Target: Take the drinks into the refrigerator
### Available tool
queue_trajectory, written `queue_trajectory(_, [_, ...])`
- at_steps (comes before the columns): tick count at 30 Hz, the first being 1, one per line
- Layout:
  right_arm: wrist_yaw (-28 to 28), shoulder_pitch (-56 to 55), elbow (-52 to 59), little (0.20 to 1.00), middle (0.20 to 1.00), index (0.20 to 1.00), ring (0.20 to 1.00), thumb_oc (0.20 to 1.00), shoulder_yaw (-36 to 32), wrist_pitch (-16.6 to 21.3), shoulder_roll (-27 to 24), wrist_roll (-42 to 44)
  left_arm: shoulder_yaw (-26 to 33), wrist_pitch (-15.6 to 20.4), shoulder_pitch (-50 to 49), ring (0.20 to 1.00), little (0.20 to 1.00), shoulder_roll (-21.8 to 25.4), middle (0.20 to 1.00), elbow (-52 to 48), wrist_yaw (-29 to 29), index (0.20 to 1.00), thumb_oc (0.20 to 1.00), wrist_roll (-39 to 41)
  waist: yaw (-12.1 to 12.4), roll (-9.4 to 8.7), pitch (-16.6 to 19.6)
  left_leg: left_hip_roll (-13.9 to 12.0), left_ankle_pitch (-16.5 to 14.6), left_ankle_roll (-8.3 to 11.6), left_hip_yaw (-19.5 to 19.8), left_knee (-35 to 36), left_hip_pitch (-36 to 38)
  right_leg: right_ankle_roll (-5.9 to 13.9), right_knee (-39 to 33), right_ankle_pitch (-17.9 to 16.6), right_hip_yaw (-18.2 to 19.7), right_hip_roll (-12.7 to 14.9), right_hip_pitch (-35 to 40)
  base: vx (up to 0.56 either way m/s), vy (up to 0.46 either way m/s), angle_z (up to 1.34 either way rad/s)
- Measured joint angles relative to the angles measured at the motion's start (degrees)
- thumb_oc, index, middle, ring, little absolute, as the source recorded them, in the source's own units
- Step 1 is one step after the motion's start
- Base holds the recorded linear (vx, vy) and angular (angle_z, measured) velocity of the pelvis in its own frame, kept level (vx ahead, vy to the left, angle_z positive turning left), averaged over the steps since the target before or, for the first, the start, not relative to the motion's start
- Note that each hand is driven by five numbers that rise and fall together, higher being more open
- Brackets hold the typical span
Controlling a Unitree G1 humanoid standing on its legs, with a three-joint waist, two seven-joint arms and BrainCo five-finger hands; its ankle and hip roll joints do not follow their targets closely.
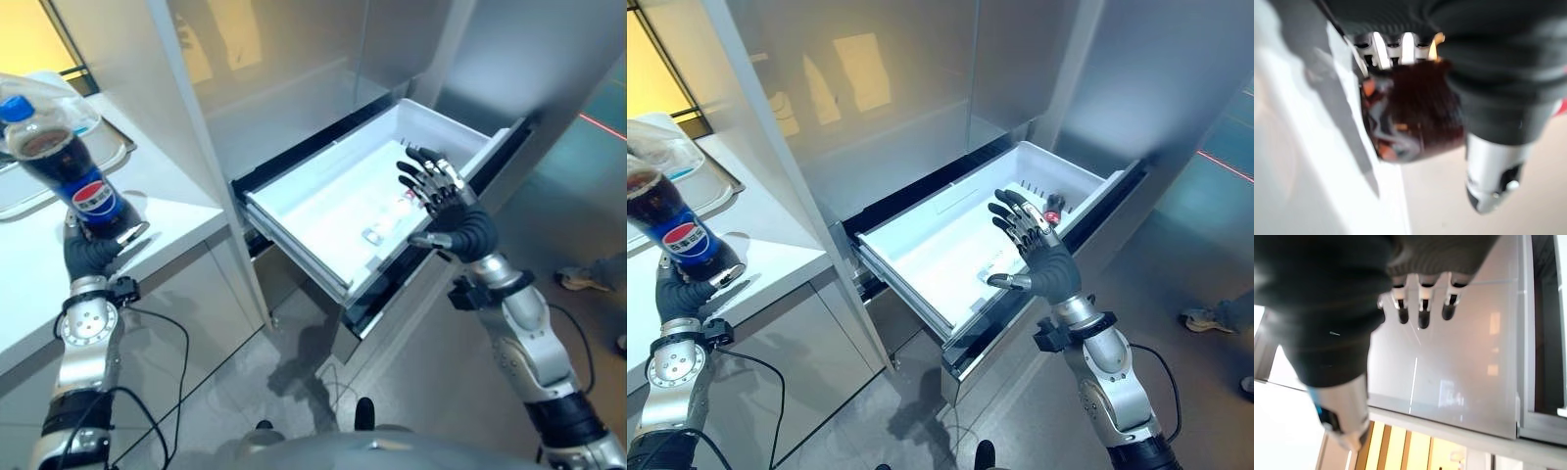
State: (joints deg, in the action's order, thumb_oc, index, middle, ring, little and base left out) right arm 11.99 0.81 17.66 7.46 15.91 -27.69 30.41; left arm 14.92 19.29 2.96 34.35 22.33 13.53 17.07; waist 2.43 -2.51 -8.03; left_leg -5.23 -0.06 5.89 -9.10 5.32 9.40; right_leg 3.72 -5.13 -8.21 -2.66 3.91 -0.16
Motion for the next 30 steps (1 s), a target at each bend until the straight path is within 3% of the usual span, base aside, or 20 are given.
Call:
queue_trajectory(7, [0.13,-0.37,0.18,1.0,1.0,1.0,1.0,1.0,0.16,-0.02,-0.02,1.2,0.35,-0.04,2.05,1.0,1.0,2.84,1.0,3.16,0.34,1.0,1.0,0.03,-0.46,-1.42,0.44,0.49,-0.02,-0.01,-3.64,-0.01,-0.11,0.08,0.01,-1.35,3.74,-0.3,-2.14,0.0,0.032,-0.26])
queue_trajectory(15, [0.18,-0.6,0.3,1.0,1.0,1.0,1.0,1.0,0.2,-0.04,-0.03,1.28,0.31,0.08,3.06,1.0,1.0,2.98,1.0,3.08,1.88,1.0,1.0,0.02,-0.2,-2.33,-0.06,0.35,-0.31,-0.06,-4.99,0.04,-0.27,0.31,0.0,-1.56,5.06,-0.68,-3.14,0.01,0.017,-0.09])
queue_trajectory(16, [0.21,-0.73,0.31,1.0,1.0,1.0,1.0,1.0,0.2,-0.04,-0.03,1.28,0.27,0.08,3.17,0.931,0.931,2.98,0.931,3.06,1.93,0.931,0.931,0.03,-0.24,-2.39,-0.08,0.34,-0.32,-0.05,-4.99,0.04,-0.27,0.31,0.0,-1.56,5.07,-0.71,-3.17,0.0,0.0,0.0])
queue_trajectory(17, [0.21,-0.86,0.31,1.0,1.0,1.0,1.0,1.0,0.2,-0.05,-0.03,1.28,0.25,0.09,3.2,0.683,0.683,2.98,0.683,3.0,1.92,0.683,0.683,0.02,-0.23,-2.44,-0.1,0.33,-0.32,-0.05,-4.99,0.04,-0.27,0.31,0.0,-1.56,5.08,-0.72,-3.17,0.0,0.0,0.0])
queue_trajectory(18, [0.23,-0.97,0.31,1.0,1.0,1.0,1.0,1.0,0.2,-0.06,-0.03,1.28,0.22,0.17,3.2,0.366,0.366,2.98,0.366,2.82,1.9,0.366,0.366,0.02,-0.23,-2.52,-0.14,0.33,-0.32,-0.05,-4.99,0.04,-0.3,0.32,0.0,-1.56,5.08,-0.72,-3.18,0.0,0.0,0.0])
queue_trajectory(19, [0.25,-1.1,0.32,1.0,1.0,1.0,1.0,1.0,0.2,-0.06,-0.03,1.28,0.15,0.15,3.23,0.2,0.2,2.95,0.2,2.59,1.91,0.2,0.2,0.04,-0.33,-2.62,-0.15,0.33,-0.32,-0.05,-4.99,0.04,-0.29,0.32,-0.02,-1.57,5.09,-0.72,-3.19,0.0,0.0,0.0])
queue_trajectory(30, [0.99,-2.34,0.33,1.0,1.0,1.0,1.0,1.0,0.19,-0.14,-0.02,1.25,-0.69,0.07,3.41,0.2,0.2,2.89,0.2,1.22,2.06,0.2,0.2,-0.03,-0.67,-3.41,-0.14,0.35,-0.32,-0.05,-5.05,0.04,0.06,0.27,-0.02,-1.75,5.2,-0.75,-2.76,0.0,0.0,0.0])
